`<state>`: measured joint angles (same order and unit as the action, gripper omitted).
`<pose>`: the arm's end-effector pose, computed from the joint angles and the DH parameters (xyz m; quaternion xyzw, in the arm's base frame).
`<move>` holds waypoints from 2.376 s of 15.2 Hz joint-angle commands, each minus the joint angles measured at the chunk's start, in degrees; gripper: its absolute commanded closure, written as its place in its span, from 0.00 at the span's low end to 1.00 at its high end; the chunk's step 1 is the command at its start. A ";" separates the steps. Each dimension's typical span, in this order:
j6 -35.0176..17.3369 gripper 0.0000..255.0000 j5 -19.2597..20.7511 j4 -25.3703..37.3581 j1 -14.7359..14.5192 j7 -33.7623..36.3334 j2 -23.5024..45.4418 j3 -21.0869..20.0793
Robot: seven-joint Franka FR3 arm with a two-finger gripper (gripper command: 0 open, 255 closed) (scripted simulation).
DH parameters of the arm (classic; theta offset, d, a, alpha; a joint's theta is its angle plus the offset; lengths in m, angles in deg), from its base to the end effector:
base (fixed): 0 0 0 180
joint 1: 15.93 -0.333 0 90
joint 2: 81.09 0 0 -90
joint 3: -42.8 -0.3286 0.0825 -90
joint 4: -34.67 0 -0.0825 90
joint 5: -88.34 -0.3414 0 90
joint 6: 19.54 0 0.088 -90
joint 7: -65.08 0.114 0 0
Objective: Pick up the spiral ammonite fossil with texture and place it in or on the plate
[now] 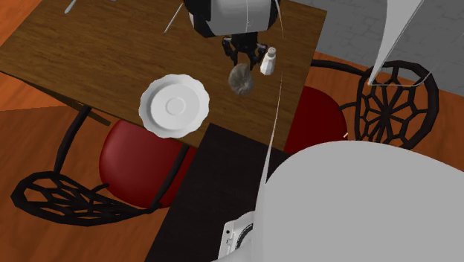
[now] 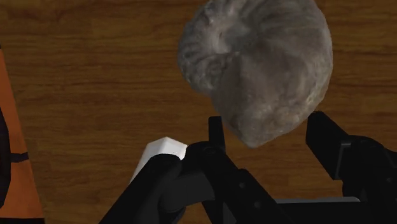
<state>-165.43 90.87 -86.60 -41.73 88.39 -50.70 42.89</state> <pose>0.4937 0.2382 0.1911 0.9979 0.0399 -0.0409 0.0317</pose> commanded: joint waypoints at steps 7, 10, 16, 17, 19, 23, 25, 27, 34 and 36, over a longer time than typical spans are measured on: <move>4.10 1.00 -0.15 -0.63 0.02 -0.13 -4.71 -0.12; 3.35 1.00 -0.07 -2.76 -2.89 3.79 -6.01 -1.11; 2.54 1.00 0.00 -5.25 -8.79 11.87 -7.57 -3.34; 2.50 1.00 0.01 -5.44 -9.77 13.25 -7.70 -3.74; 2.20 1.00 0.04 -5.64 -9.79 13.18 -7.61 -3.73; 7.26 0.00 -23.86 -5.22 16.22 -27.77 -2.29 -19.56; 10.41 0.00 -26.40 -3.41 21.15 -35.03 1.37 -22.03; 9.00 0.00 -26.53 -3.64 20.80 -35.09 2.45 -22.22; 5.86 0.00 -26.93 -3.98 19.83 -35.33 5.04 -22.48; 5.86 0.00 -26.93 -3.98 19.83 -35.33 5.04 -22.48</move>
<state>-159.52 63.94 -90.56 -21.90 53.08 -45.68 20.42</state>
